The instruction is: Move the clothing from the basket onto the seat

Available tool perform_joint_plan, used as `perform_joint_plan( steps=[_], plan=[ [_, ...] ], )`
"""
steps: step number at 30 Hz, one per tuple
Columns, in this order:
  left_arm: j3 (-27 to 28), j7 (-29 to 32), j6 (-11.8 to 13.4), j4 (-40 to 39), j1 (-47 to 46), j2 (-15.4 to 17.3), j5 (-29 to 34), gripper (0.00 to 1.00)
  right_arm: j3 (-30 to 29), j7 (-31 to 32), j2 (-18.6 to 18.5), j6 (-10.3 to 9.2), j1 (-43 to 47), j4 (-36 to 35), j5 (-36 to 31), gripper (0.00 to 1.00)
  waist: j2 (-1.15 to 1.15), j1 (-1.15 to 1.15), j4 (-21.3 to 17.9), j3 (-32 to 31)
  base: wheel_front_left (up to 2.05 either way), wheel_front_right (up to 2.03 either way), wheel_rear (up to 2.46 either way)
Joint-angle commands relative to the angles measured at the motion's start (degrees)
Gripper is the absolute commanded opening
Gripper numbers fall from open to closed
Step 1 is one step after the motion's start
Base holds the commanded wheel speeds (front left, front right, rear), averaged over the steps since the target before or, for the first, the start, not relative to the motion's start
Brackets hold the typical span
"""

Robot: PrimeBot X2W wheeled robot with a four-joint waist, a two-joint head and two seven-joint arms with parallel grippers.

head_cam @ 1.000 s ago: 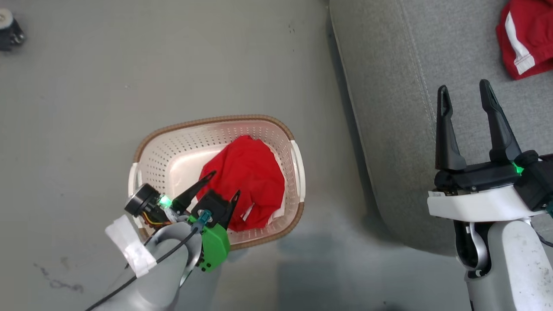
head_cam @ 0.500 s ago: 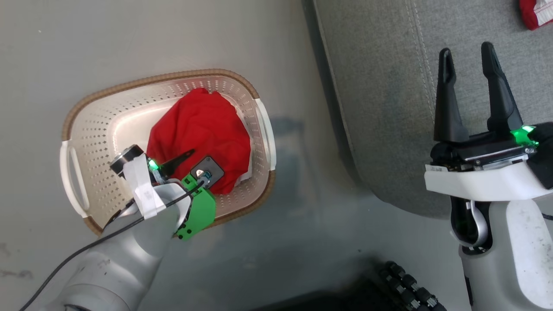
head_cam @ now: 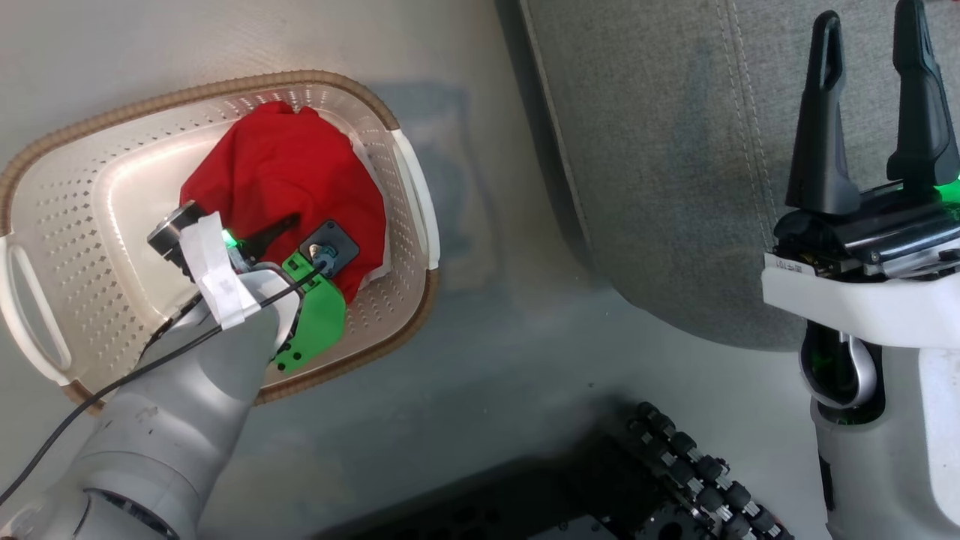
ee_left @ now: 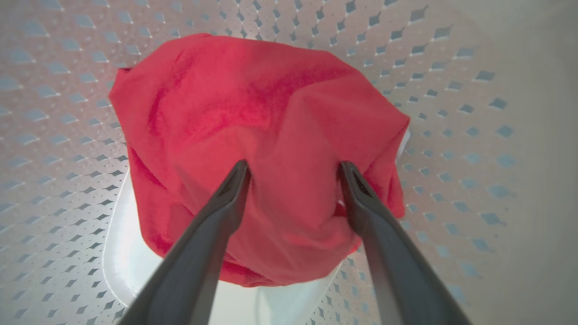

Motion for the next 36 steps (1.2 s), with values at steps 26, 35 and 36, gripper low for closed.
perform_joint_plan(
  steps=[26,35,36],
  plan=[
    [15.1,-8.1,3.6,-18.7,15.2,-0.9,-15.6,0.00,5.7,-0.2,-0.1,-0.04,5.7,9.1,-7.2,1.00,0.00,-0.01,9.2,-21.0,0.00,0.00,0.00],
    [24.9,-8.1,4.6,-34.3,30.2,-1.7,-15.3,0.00,7.5,-0.2,-1.0,-0.04,13.0,15.7,-7.6,1.00,0.00,-0.01,12.1,-36.5,0.00,0.00,0.00],
    [25.6,-8.1,4.5,-35.5,31.5,-1.8,-15.1,0.00,7.6,-0.2,-1.1,-0.04,13.7,16.3,-7.5,1.00,0.00,-0.01,12.3,-38.0,0.00,0.00,0.00]
  ],
)
